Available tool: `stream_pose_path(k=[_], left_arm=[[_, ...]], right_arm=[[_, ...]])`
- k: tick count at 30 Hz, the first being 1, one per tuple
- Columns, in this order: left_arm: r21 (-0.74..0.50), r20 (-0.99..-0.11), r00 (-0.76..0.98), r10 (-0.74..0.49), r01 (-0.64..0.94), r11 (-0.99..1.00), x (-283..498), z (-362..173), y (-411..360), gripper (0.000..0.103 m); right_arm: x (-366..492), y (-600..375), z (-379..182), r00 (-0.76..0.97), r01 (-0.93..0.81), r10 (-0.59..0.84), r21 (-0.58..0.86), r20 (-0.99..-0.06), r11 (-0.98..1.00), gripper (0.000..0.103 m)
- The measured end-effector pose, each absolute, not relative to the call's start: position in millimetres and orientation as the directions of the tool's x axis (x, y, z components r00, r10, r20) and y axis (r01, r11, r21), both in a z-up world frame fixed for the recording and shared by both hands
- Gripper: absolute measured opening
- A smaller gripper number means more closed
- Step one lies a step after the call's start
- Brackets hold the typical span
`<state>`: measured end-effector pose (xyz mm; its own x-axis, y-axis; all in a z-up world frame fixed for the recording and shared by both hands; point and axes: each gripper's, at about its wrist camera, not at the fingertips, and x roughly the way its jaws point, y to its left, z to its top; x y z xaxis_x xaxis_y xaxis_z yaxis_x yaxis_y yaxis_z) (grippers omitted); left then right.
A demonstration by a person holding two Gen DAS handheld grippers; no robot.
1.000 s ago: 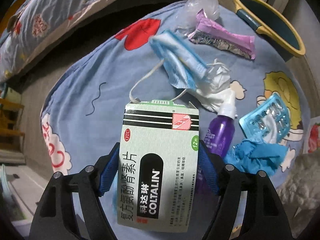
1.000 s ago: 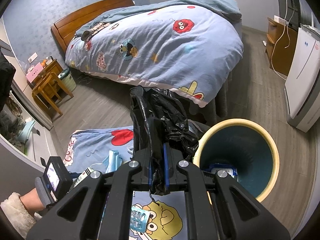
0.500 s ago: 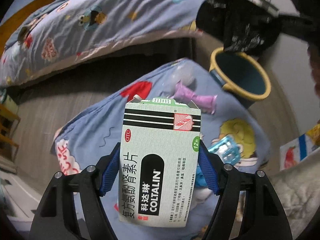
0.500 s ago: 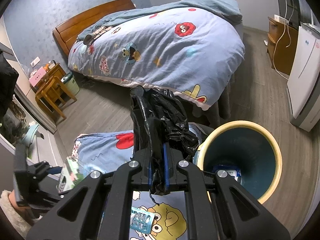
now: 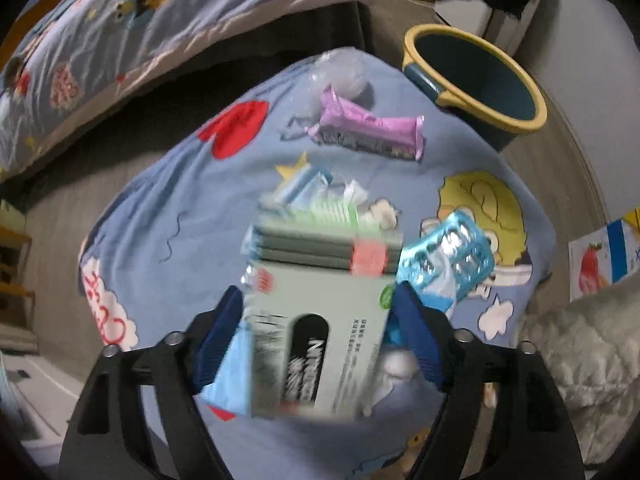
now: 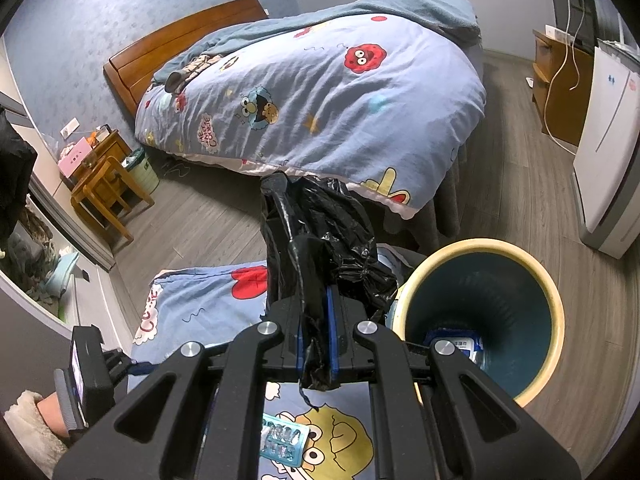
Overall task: Collect trash
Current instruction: 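Lower the medicine box back onto the pile and open the left gripper, then grasp the blue face mask with the left gripper, then carry the mask and black bag over the bin and open both grippers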
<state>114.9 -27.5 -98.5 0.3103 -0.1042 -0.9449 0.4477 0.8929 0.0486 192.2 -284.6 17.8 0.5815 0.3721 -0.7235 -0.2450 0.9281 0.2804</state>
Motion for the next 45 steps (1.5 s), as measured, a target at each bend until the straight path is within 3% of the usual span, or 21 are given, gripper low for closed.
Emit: stream_pose_path(k=[8,10,16,18,36,45], left_arm=[[0.095,-0.93,0.362,-0.062,0.399,0.912,146.2,-97.0,-38.6,0.081],[0.1,-0.931,0.36,-0.054,0.395,0.913,156.0,-106.1,-43.5,0.077],[0.08,-0.952,0.305,-0.031,0.344,0.935,177.9,-141.9,-43.7,0.047],[0.054,-0.957,0.287,-0.048,0.336,0.94,181.1,-148.5,-42.1,0.007],[0.06,-0.793,0.575,-0.201,0.402,0.913,159.4,-3.5,-85.4,0.005],[0.087,-0.775,0.574,-0.265,0.512,0.855,172.7,6.0,-172.9,0.006]], right_arm=[[192.5,-288.7,13.7,0.579,-0.234,0.37,0.287,-0.726,0.929,0.008],[192.8,-289.0,13.2,0.579,-0.231,0.369,0.288,-0.727,0.929,0.008],[192.8,-287.3,11.0,0.572,-0.237,0.371,0.285,-0.731,0.929,0.008],[192.7,-286.1,9.7,0.57,-0.239,0.371,0.284,-0.733,0.929,0.008],[188.6,-315.9,24.0,0.621,-0.183,0.327,0.274,-0.713,0.944,0.008],[195.7,-380.2,11.2,0.631,-0.037,0.203,0.232,-0.749,0.972,0.008]])
